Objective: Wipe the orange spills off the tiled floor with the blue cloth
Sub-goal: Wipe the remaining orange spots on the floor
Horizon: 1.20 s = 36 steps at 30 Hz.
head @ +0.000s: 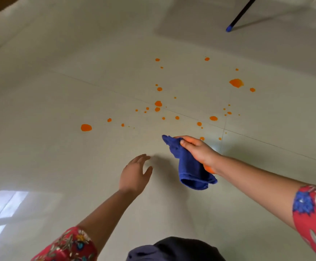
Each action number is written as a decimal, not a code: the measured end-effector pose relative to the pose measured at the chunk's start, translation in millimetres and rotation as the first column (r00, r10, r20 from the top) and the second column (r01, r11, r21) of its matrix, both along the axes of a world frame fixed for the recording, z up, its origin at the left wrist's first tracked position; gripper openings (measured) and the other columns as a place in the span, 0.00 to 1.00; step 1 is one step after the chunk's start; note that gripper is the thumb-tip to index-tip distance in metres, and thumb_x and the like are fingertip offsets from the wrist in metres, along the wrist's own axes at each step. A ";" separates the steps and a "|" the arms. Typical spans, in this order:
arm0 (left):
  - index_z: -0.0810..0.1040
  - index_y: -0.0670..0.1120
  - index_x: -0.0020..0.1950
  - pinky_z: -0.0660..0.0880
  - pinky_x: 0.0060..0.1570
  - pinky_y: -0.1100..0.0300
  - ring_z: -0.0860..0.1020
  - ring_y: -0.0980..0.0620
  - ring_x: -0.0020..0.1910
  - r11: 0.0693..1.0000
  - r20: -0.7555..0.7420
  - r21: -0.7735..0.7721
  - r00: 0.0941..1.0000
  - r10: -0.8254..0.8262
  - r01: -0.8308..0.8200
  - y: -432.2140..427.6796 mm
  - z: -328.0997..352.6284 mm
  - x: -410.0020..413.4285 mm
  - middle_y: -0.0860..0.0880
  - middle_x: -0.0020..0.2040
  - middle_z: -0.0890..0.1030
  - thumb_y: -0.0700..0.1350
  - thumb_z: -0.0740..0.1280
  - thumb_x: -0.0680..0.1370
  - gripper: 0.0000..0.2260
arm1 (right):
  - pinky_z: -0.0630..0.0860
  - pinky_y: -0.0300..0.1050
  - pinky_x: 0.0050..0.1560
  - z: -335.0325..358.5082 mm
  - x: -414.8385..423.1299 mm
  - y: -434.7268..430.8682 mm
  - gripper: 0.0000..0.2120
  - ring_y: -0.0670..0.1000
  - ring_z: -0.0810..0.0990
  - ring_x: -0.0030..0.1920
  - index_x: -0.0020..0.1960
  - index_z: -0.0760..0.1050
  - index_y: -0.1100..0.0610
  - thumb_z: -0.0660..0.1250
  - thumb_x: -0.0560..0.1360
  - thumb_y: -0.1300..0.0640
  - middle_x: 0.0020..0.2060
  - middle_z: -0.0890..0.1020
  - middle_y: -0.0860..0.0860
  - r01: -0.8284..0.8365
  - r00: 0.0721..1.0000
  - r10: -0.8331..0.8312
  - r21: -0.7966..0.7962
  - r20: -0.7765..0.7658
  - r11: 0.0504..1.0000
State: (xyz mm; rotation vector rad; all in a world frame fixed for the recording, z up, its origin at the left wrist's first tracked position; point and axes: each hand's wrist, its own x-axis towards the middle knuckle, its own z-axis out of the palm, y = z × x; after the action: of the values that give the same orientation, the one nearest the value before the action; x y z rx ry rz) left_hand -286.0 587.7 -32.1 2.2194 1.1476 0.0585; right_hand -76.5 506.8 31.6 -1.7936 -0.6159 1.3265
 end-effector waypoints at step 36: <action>0.52 0.46 0.79 0.47 0.75 0.54 0.48 0.55 0.78 0.848 -0.208 0.265 0.831 0.516 -0.460 118.5 -80.1 -130.1 0.50 0.79 0.52 0.51 0.47 0.80 0.27 | 0.53 0.55 0.75 -139.6 -214.5 246.4 0.24 0.55 0.57 0.77 0.76 0.60 0.47 0.49 0.81 0.47 0.76 0.62 0.48 -0.764 0.107 0.390 -0.176 0.915 0.621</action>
State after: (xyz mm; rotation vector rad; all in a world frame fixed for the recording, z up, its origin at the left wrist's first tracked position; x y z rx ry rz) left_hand -416.2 706.2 -112.2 2.0847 1.9305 0.0901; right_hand -291.0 753.2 -108.0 -1.8833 -2.2990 0.3510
